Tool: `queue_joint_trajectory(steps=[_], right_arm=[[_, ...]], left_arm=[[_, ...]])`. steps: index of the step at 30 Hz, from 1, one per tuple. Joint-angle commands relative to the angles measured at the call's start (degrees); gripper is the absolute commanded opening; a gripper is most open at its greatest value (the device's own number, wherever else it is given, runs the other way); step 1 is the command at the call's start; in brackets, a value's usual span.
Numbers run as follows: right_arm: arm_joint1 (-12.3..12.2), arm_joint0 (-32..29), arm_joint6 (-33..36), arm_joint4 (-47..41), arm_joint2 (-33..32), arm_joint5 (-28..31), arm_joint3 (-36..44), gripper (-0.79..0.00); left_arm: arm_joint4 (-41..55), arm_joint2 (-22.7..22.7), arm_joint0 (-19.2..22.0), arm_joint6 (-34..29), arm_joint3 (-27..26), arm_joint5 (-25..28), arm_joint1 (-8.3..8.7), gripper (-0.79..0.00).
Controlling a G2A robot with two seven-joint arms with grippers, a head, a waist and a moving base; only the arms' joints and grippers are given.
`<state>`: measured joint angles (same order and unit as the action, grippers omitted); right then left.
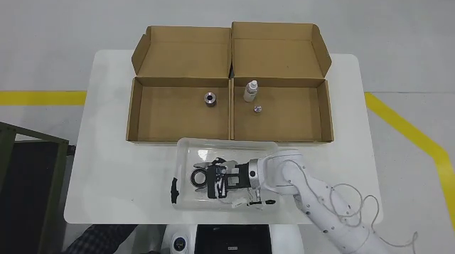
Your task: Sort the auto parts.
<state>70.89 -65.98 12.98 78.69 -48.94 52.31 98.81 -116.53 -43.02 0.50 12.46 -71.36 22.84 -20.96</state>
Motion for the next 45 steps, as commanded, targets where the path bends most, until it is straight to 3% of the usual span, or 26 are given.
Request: queue_joint_trajectory(steps=[1, 18, 27, 45], right_arm=[[-0.3, -0.7, -0.1, -1.9, -1.1, -0.1, 1.0, -0.785], [-1.9, -4.3, 4.0, -21.5, -10.0, -6.6, 6.7, -0.785], [-2.0, -1.9, 4.2, -31.0, -11.6, -7.9, 5.6, -0.785], [-1.8, 1.9, 2.1, -37.1, -13.0, -9.8, 1.6, -0.785]], left_arm=[[0.0, 0.0, 0.0, 0.0, 0.0, 0.0, 0.0, 0.0], [0.0, 0.0, 0.0, 0.0, 0.0, 0.0, 0.0, 0.0], [0.0, 0.0, 0.0, 0.0, 0.0, 0.0, 0.0, 0.0], [0.0, 0.0, 0.0, 0.0, 0.0, 0.0, 0.0, 0.0]])
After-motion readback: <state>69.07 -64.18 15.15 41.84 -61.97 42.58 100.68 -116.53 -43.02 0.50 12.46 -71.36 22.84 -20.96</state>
